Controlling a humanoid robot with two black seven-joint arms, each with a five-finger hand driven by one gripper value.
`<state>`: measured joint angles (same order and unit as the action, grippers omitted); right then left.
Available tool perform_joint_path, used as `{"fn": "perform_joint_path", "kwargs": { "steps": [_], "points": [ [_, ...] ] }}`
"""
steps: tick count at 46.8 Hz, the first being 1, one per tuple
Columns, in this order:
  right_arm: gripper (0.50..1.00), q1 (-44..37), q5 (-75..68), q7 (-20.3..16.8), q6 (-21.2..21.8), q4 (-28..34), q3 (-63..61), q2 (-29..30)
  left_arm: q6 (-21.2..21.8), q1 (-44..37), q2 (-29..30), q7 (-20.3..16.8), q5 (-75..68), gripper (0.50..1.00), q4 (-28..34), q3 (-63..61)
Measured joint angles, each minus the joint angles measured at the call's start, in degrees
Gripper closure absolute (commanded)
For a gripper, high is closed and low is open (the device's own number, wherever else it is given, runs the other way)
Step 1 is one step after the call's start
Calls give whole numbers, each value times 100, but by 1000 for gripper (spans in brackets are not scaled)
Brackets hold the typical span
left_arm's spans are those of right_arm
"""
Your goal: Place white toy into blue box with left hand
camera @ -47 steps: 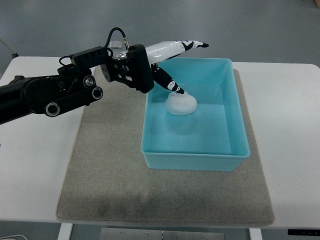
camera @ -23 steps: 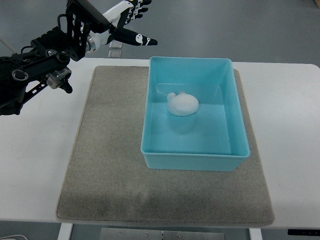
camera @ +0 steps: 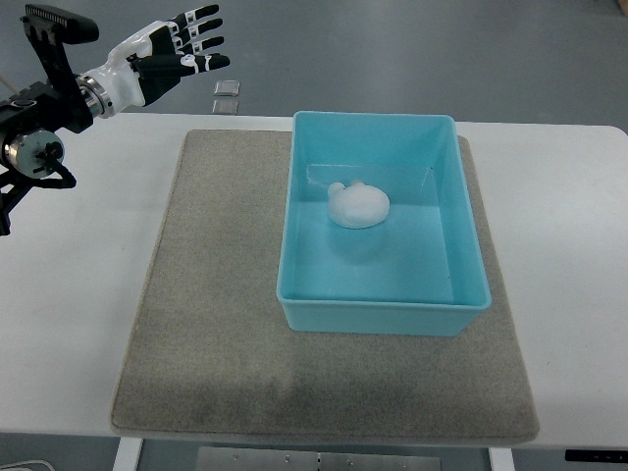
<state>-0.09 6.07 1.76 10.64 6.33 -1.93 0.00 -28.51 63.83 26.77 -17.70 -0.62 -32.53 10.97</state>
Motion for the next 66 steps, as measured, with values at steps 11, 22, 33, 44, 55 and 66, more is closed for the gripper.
{"fn": "perform_joint_path", "kwargs": {
  "steps": [11, 22, 33, 44, 55, 66],
  "points": [
    [564, 1, 0, 0, 0, 0, 0, 0, -619, -546, -223, 106, 545, 506, 578, 598],
    [564, 0, 0, 0, 0, 0, 0, 0, -652, -680, -270, 705, 842, 506, 698, 814],
    [564, 0, 0, 0, 0, 0, 0, 0, -651, -771, -388, 1443, 1679, 504, 720, 810],
    [564, 0, 0, 0, 0, 0, 0, 0, -649, -787, -371, 1606, 1844, 506, 690, 904],
    [564, 0, 0, 0, 0, 0, 0, 0, -649, -793, -330, 1605, 1828, 506, 711, 1043],
    [564, 0, 0, 0, 0, 0, 0, 0, -649, -793, -321, 1585, 1772, 504, 705, 1282]
  ]
}}
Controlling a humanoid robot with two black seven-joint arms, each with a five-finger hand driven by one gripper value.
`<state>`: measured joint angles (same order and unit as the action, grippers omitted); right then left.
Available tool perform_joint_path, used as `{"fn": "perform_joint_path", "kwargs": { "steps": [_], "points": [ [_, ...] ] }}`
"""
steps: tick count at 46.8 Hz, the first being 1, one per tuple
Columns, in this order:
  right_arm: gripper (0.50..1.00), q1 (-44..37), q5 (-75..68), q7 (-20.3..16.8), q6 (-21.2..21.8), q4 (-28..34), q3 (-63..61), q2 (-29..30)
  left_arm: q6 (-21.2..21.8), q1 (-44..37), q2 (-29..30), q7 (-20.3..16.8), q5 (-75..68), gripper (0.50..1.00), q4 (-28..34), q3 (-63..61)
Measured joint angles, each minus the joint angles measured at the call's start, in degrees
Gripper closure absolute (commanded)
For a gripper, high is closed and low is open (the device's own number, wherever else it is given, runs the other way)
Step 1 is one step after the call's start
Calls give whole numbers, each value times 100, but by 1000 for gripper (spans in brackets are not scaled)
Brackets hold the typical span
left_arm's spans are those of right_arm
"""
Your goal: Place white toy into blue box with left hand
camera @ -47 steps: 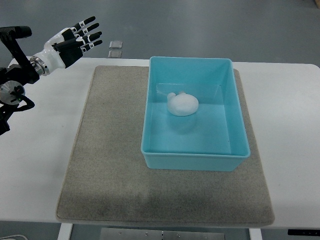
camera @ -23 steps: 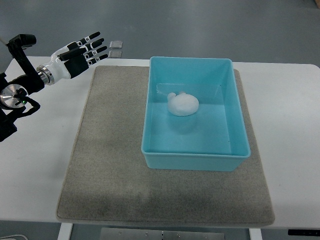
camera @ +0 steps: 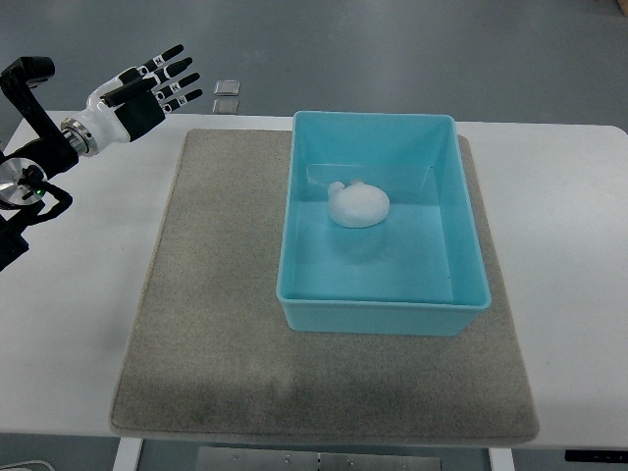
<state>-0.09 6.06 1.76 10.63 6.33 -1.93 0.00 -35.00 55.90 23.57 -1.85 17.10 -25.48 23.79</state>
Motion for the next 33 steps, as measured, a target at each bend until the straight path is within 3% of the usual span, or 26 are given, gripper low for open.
{"fn": "perform_joint_path", "kwargs": {
  "steps": [33],
  "points": [
    [564, 0, 0, 0, 37, 8, -8, 0, 0, -210, 136, -8, -13, 504, -18, 459]
  ]
}}
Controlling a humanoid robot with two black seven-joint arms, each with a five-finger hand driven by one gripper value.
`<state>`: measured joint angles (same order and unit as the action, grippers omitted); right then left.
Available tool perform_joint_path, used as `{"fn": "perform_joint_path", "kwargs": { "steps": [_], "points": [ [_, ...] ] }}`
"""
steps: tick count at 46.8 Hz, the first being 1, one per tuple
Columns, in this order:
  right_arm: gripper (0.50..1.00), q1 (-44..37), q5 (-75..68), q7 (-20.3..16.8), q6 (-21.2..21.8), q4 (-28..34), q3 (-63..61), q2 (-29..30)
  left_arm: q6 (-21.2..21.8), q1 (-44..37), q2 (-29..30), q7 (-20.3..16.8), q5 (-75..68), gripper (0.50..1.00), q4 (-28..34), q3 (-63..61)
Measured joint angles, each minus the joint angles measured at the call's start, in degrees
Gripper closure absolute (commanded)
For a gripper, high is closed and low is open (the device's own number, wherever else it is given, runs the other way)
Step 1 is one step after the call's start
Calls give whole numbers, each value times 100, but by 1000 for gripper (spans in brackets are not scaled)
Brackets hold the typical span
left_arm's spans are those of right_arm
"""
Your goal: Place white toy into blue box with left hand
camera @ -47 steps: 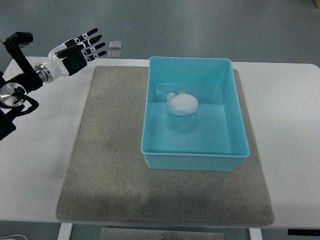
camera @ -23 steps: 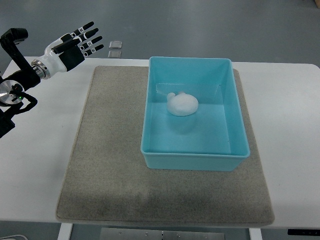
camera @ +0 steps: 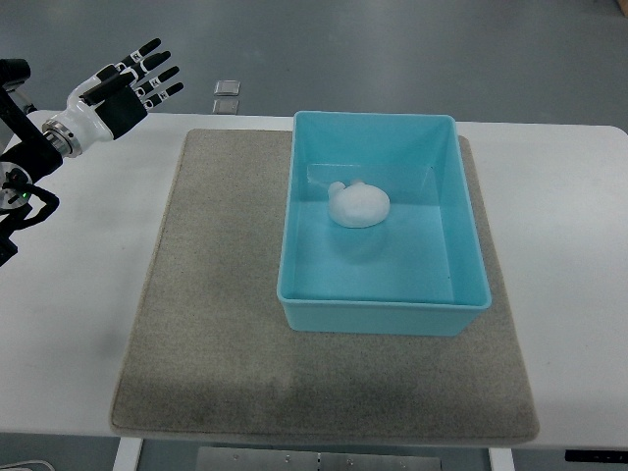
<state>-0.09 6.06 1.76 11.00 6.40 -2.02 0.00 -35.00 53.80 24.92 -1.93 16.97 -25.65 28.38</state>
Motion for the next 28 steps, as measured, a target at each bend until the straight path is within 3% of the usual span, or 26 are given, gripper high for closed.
{"fn": "perform_joint_path", "kwargs": {
  "steps": [17, 28],
  "points": [
    [564, 8, 21, 27, 448, 179, -8, 0, 0, 4, 0, 0, 16, 504, -25, 18],
    [564, 35, 70, 26, 463, 178, 26, 0, 0, 8, -2, 7, 1, 506, -12, 18]
  ]
}}
